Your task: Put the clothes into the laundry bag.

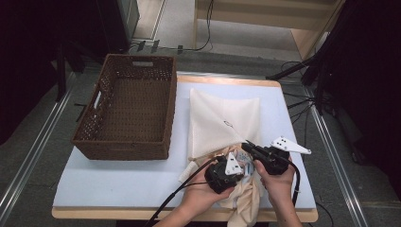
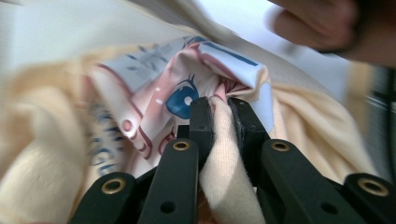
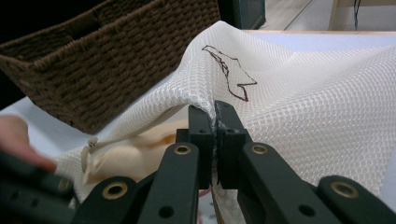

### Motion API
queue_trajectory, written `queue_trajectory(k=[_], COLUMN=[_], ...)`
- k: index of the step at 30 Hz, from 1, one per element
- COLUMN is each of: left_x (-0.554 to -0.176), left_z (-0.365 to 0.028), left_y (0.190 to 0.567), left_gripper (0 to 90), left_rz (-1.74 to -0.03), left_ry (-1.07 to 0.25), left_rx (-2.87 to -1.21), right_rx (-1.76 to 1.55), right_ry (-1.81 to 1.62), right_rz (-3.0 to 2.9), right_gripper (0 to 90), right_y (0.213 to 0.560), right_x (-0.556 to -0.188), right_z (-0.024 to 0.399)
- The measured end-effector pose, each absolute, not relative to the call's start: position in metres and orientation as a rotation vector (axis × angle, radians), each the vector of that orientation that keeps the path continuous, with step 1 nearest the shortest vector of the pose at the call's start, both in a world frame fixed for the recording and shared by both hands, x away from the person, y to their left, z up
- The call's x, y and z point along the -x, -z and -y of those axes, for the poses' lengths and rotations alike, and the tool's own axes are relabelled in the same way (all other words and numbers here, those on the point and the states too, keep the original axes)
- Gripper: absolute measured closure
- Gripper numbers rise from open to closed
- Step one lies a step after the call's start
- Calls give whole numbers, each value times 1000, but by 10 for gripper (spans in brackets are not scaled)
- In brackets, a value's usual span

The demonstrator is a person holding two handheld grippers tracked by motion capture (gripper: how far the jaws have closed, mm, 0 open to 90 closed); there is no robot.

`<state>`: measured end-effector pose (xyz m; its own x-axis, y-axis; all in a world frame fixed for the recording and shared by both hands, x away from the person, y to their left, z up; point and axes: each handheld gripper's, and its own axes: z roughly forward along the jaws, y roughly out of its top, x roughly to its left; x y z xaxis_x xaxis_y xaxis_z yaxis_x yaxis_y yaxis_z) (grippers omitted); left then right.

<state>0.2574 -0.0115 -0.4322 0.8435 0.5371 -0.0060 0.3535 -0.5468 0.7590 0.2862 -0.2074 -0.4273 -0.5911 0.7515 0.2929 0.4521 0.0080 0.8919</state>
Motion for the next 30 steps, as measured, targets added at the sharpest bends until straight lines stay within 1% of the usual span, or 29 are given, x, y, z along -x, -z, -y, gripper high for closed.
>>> queue_trajectory(k=[3, 5, 6, 8, 10, 11, 13, 15, 17, 19, 21, 23, 24, 25, 27, 28, 29, 30], left_x=[-271, -281, -286, -292, -290, -288, -283, -276, -268, -263, -257, -254, -255, -256, -261, -264, -266, -268], left_z=[0, -7, -8, -6, -6, -8, -16, -24, -32, -38, -35, -25, -19, -13, -6, -4, -3, -1], left_y=[423, 425, 429, 440, 442, 441, 433, 423, 415, 411, 415, 428, 435, 443, 452, 453, 451, 449], left_gripper=[807, 805, 803, 784, 716, 659, 551, 500, 451, 408, 376, 354, 366, 404, 529, 631, 708, 747], left_rz=[-773, -848, -868, -870, -847, -842, -835, -802, -770, -752, -730, -707, -695, -699, -721, -729, -730, -732], left_ry=[-418, -511, -507, -455, -445, -425, -343, -281, -246, -181, -148, -151, -155, -181, -219, -216, -219, -232], left_rx=[-2096, -2057, -2066, -2114, -2103, -2087, -2030, -1991, -1975, -1971, -2010, -2111, -2170, -2215, -2237, -2246, -2253, -2243], right_rx=[-1247, -1239, -1236, -1229, -1230, -1234, -1241, -1244, -1258, -1256, -1257, -1253, -1255, -1256, -1247, -1249, -1243, -1238], right_ry=[-1629, -1639, -1642, -1639, -1623, -1624, -1618, -1617, -1622, -1620, -1621, -1619, -1617, -1616, -1613, -1611, -1609, -1616], right_rz=[-2005, -1998, -1998, -2010, -2020, -2021, -2024, -2022, -2016, -2014, -2015, -2021, -2025, -2028, -2039, -2045, -2050, -2051], right_gripper=[876, 877, 877, 877, 877, 876, 877, 876, 876, 876, 876, 876, 876, 876, 876, 876, 876, 876], right_y=[422, 419, 418, 418, 421, 422, 424, 424, 424, 425, 426, 426, 427, 428, 429, 429, 428, 427], right_x=[-284, -283, -282, -282, -283, -284, -285, -285, -286, -286, -286, -287, -287, -287, -286, -285, -285, -284], right_z=[209, 209, 209, 208, 207, 206, 207, 208, 209, 210, 209, 207, 206, 204, 201, 200, 199, 198])
